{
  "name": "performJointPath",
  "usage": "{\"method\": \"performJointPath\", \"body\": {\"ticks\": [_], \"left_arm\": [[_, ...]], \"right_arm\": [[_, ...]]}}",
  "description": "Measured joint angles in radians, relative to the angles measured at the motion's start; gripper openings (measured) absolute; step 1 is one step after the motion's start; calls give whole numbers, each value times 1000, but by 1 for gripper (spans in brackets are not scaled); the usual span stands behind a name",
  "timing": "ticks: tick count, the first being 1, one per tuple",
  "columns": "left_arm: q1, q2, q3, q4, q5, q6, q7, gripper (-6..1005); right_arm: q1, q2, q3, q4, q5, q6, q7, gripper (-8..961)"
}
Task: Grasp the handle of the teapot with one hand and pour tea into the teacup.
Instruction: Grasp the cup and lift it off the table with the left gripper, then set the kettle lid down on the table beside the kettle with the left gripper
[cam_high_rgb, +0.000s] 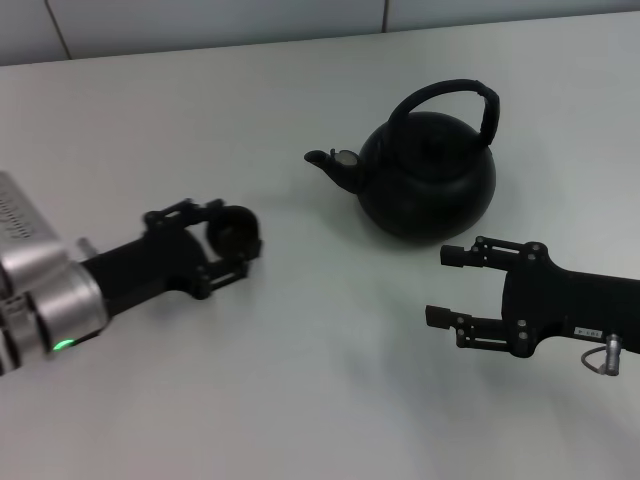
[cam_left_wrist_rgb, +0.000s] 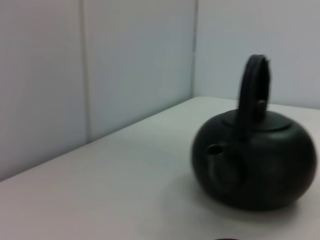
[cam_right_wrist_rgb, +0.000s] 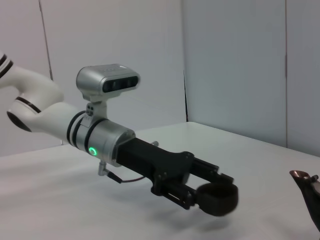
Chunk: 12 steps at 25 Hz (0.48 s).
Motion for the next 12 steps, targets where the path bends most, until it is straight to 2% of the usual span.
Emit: {"method": "performJointPath", "body": {"ticks": [5,12], "left_arm": [[-57,0,-2,-63,-1,-24,19,733],[-71,0,-18,-77,-4,-36,41,755]], "right_arm": [[0,0,0,0,0,0,0,723],[1,1,0,3,0,0,0,723]]}}
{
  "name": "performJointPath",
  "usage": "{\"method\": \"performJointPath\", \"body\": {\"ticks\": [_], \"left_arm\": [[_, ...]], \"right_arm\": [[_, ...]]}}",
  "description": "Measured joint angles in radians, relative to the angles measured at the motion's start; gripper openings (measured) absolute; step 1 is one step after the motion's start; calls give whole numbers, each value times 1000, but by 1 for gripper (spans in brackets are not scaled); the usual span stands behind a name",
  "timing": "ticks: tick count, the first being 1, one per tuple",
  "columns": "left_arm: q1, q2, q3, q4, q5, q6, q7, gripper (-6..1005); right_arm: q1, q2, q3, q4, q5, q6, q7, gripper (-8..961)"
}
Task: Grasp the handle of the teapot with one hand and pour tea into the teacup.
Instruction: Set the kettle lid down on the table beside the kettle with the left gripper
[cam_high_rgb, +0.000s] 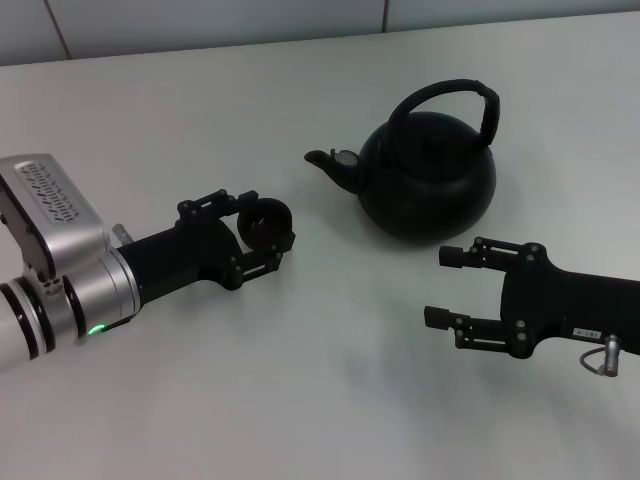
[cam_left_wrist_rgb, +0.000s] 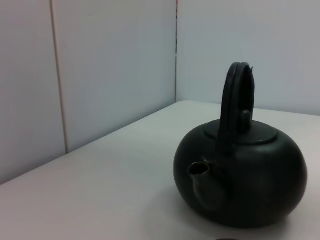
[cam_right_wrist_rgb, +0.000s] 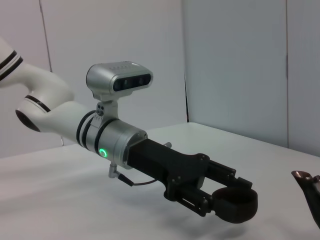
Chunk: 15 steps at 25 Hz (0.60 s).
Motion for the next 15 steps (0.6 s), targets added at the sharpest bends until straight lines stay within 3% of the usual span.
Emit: {"method": "performJointPath", "body": {"ticks": [8,15], "left_arm": [[-10,0,-68,-84,2,-106,129,780],[-11,0,-79,-89,4,-113,130,802]], "right_arm": [[6,1,0,4,0,0,-1,723],[8,0,0,4,0,0,-3,722]]}}
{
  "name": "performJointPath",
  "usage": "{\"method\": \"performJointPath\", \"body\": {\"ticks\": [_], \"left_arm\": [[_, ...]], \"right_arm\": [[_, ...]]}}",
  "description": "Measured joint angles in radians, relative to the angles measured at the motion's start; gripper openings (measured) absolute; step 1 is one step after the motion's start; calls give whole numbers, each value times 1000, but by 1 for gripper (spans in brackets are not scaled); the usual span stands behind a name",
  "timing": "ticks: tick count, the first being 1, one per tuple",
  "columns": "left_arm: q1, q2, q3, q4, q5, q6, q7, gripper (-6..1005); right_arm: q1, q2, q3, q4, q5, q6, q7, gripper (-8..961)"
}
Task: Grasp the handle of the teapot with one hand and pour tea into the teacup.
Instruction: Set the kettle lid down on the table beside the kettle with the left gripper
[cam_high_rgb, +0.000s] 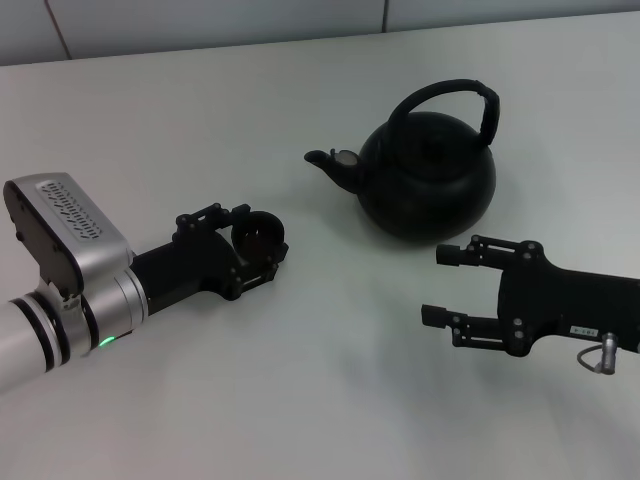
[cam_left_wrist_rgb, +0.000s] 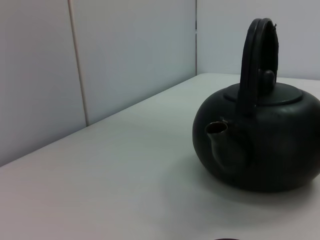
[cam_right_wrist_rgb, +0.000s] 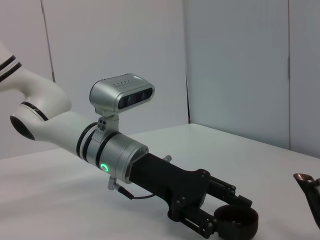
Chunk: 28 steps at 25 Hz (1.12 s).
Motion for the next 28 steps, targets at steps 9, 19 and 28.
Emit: {"method": "performJointPath", "body": {"ticks": [9,19,28], "left_arm": [[3,0,-14,-14,-1,-2,-8,831],[4,0,-41,-25,3,-11,-12,859],[79,12,-40,45,-1,190,-26,862]], "right_arm": [[1,0,0,0,1,-6,-1,722],[-1,0,0,-1,2,-10,-1,723],[-4,0,2,-1,2,-9,-1,723]]}}
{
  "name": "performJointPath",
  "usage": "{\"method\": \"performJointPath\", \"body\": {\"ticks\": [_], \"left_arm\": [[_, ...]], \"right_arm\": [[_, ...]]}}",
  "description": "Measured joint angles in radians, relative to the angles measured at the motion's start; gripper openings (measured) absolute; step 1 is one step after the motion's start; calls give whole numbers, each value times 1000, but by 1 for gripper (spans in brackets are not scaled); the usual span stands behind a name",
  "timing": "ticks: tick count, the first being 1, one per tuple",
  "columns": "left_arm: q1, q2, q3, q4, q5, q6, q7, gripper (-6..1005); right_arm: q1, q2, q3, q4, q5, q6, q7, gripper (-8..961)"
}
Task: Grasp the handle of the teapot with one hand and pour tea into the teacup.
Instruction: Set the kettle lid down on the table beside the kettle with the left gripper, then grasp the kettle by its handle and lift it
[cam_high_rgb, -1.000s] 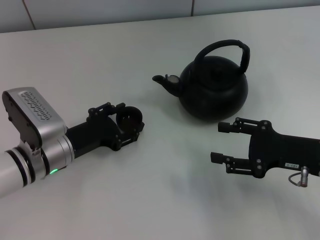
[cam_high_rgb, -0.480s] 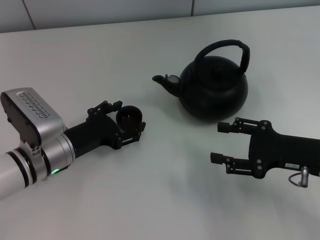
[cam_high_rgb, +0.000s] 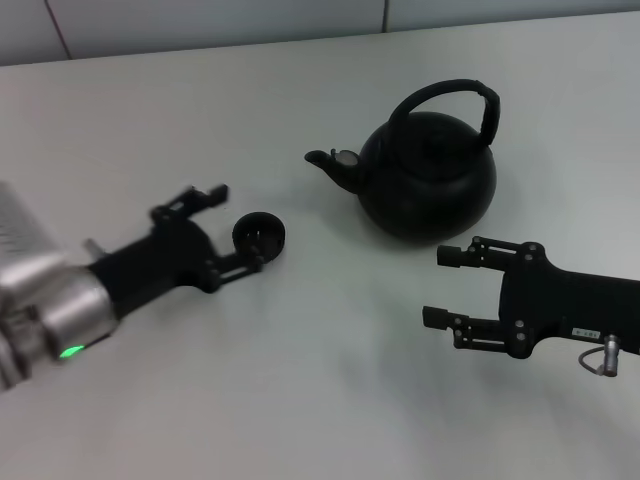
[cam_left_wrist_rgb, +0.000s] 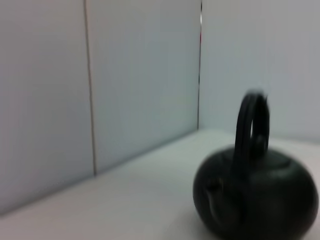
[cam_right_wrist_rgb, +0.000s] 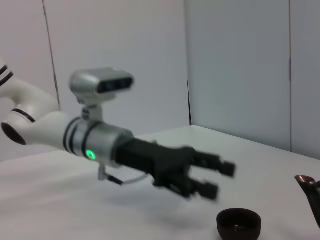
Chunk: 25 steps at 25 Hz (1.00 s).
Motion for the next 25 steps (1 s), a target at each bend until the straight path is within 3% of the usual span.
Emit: {"method": "performJointPath", "body": {"ticks": [4,5,6,7,9,10,12,20,25], "left_arm": [[74,5,10,113,3,130,-65,862],[154,5,18,244,4,227,-147,862],[154,5,18,244,4,227,-147,862],[227,8,16,348,2,298,-199,862],[227,8,16,348,2,298,-199,862],[309,32,15,436,1,394,-229,862],[356,69,12,440,1,440,-260,861],[372,89,23,458,26,506,-268,861],[373,88,22,527,166,452,-278,861]], "right_arm": [[1,0,0,-1,0,-2,0,723],[3,0,0,-1,0,-2,0,723],[3,0,0,-1,0,-2,0,723],[4,0,0,-1,0,-1,0,723],[6,0,3,0,0,2,0,723],[10,0,5,0,0,5,0,723],[11,0,7,0,0,6,0,722],[9,1,19,5,6,8,0,723],[4,2,24,5,7,11,0,722]]}}
